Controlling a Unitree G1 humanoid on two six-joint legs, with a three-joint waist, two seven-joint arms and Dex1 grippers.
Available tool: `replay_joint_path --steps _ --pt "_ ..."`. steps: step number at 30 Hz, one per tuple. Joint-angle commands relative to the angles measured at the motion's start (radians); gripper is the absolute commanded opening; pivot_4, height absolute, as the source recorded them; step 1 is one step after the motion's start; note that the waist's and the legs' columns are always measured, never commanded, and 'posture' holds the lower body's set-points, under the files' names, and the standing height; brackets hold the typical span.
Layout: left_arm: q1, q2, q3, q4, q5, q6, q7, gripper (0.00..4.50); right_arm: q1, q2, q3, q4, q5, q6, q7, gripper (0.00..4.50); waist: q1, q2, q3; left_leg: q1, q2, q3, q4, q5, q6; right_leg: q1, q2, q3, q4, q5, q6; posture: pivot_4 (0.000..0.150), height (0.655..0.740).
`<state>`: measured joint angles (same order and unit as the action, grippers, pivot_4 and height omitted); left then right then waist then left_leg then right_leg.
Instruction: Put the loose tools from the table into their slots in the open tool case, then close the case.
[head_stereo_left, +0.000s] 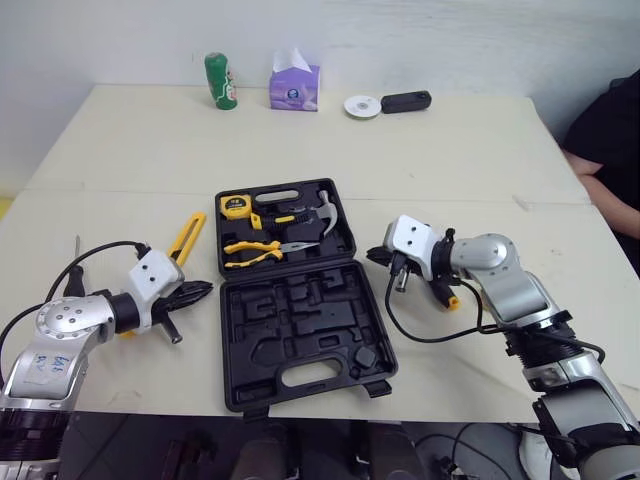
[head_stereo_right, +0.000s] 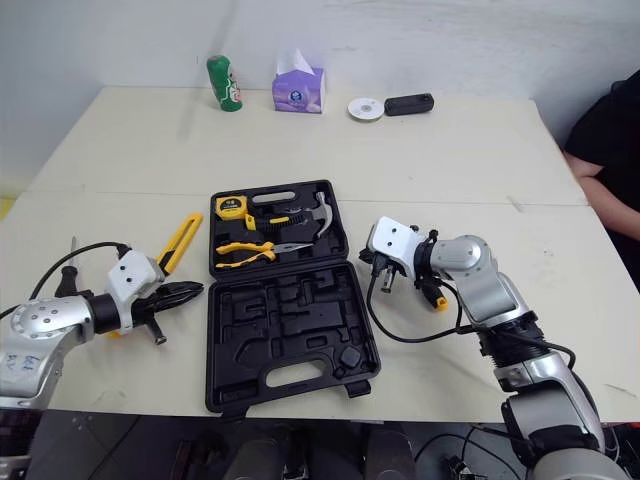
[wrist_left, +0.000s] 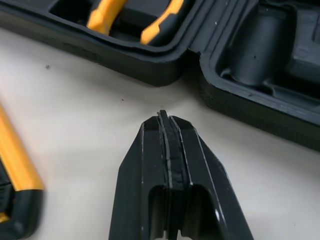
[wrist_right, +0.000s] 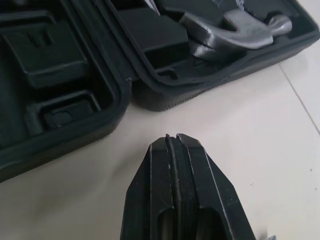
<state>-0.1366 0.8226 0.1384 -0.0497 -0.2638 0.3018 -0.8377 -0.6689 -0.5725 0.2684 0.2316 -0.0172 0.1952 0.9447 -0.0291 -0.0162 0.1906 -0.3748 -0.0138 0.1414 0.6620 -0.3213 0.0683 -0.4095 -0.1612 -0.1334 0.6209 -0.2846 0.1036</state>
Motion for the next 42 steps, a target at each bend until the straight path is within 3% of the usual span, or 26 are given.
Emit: replay_joint_path --steps 1,13,26,33,42 --pt "-0.039 -0.015 -0.027 0.012 0.021 0.0 0.003 0.04 -0.027 0.034 0.0 -0.009 0.001 -0.009 -0.004 0.0 0.0 0.0 0.0 0.0 0.0 0.0 0.0 0.0 0.0 0.0 0.0 0.0 0.0 0.0 0.0 0.15 0.74" --pt "-0.149 -0.097 -0.09 0.061 0.039 0.016 0.006 0.04 -0.016 0.044 0.008 -0.045 0.015 0.033 0.066 0.0 0.004 0.0 0.0 -0.001 0.0 -0.001 0.001 0.0 0.001 0.0 0.0 -0.001 0.0 0.0 0.0 0.15 0.74" --pt "-0.278 -0.216 -0.204 0.124 0.098 -0.015 -0.031 0.04 0.135 -0.065 -0.042 -0.263 0.063 0.165 0.133 0.0 0.036 0.0 0.0 -0.003 -0.001 -0.005 0.003 0.0 0.001 0.002 -0.001 -0.004 -0.001 0.0 0.0 0.15 0.74" --pt "-0.271 -0.231 -0.21 0.113 0.108 -0.032 -0.052 0.04 0.198 -0.102 -0.086 -0.364 0.085 0.235 0.122 0.0 0.035 0.0 0.0 -0.003 -0.001 -0.006 0.004 0.0 0.002 0.002 -0.001 -0.005 -0.001 0.0 0.0 0.15 0.74" --pt "-0.228 -0.204 -0.15 0.113 0.102 -0.04 -0.045 0.04 0.209 -0.101 -0.094 -0.368 0.086 0.245 0.095 0.0 0.027 0.0 0.0 -0.003 -0.001 -0.006 0.004 0.0 0.002 0.002 -0.001 -0.005 -0.001 0.0 0.0 0.15 0.74"
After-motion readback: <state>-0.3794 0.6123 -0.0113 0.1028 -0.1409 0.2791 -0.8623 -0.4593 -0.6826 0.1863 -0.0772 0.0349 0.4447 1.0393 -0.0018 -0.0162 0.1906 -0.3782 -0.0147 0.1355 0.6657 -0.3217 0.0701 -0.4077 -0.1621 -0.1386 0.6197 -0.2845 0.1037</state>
